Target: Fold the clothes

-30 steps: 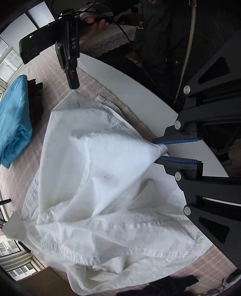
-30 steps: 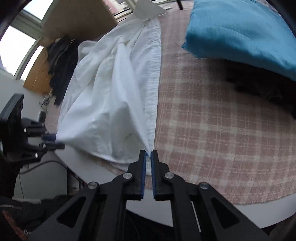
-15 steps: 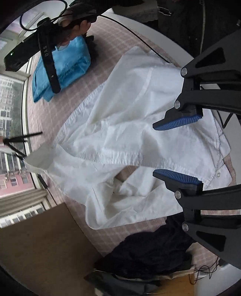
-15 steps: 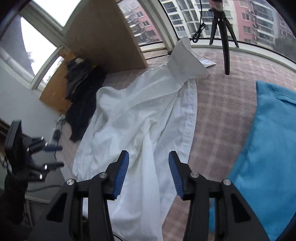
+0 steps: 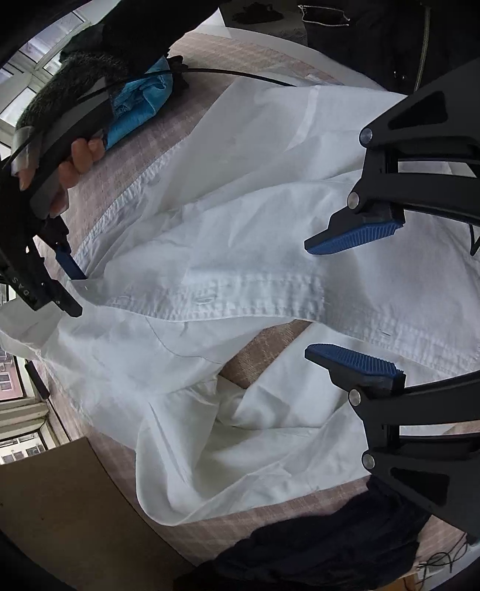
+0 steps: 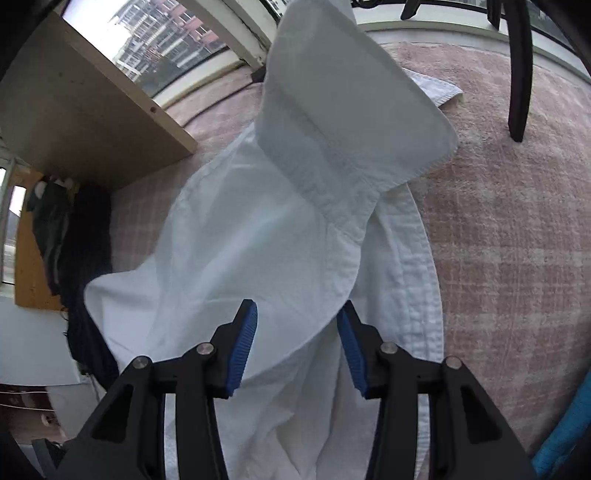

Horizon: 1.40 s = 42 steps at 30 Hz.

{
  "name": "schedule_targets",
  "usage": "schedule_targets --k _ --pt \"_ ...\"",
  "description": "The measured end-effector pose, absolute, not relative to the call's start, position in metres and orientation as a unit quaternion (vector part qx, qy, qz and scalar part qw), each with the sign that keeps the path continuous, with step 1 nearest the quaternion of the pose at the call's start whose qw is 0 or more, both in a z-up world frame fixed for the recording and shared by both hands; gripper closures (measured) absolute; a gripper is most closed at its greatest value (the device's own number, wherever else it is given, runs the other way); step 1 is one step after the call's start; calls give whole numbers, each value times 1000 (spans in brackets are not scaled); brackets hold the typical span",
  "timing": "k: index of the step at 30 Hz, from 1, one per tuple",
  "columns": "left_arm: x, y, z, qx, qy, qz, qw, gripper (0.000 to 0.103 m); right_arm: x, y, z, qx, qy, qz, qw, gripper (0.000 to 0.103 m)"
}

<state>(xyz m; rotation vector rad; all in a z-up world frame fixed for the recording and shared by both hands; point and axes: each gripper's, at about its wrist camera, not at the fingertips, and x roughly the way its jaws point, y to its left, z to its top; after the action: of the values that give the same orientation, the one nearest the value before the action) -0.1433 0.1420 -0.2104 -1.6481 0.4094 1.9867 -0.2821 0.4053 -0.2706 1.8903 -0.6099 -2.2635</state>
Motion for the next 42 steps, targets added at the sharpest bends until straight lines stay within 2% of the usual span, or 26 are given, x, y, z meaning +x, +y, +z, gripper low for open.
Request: schedule_targets --k 2,3,4,5,7,12,15,19,22,24,26,28,31,33,35,37,39,42 --pt "-147 147 -217 -611 144 728 275 57 -287 402 -271 625 -196 -752 71 58" --pt "-148 149 -219 -611 142 727 280 61 -288 401 -271 622 -194 -755 74 58" --pt "-147 151 -219 -609 141 727 283 75 -289 401 -269 618 -193 -758 76 63" --pt "-146 153 -218 -608 140 728 286 81 -289 402 -266 614 -192 -761 81 79" --pt "-144 153 -215 -606 137 728 291 91 -289 403 -260 608 -186 -767 91 96" --pt "-142 134 -184 -585 115 750 288 94 -290 414 -240 577 -195 -786 102 99" --pt "-142 118 -160 -563 111 772 272 94 -300 410 -221 555 -198 -799 122 99" --pt "-145 91 -132 -539 97 799 249 94 -316 388 -190 533 -164 -818 138 99" --pt "-149 75 -132 -540 91 805 227 94 -327 365 -180 552 -108 -816 137 99" --pt "-152 61 -141 -550 84 805 205 94 -330 359 -179 556 -102 -810 159 97" --pt "-155 43 -160 -573 77 799 165 92 -327 363 -182 561 -97 -803 174 85" --pt "-151 34 -177 -591 102 789 133 90 -314 378 -182 557 -93 -808 168 73" --pt "-138 32 -178 -593 124 786 120 89 -294 403 -188 561 -77 -811 148 72" --pt "-132 42 -167 -585 133 791 121 90 -281 418 -198 574 -58 -807 127 72" --pt "-131 69 -153 -570 145 795 148 85 -274 425 -214 590 -46 -797 117 72" --pt "-134 102 -144 -558 151 794 187 75 -271 430 -229 601 -48 -789 117 72" --pt "-145 141 -142 -545 156 793 222 71 -273 429 -238 602 -62 -786 125 72" --pt "-169 205 -159 -547 161 781 257 71 -275 429 -248 600 -71 -787 126 72"
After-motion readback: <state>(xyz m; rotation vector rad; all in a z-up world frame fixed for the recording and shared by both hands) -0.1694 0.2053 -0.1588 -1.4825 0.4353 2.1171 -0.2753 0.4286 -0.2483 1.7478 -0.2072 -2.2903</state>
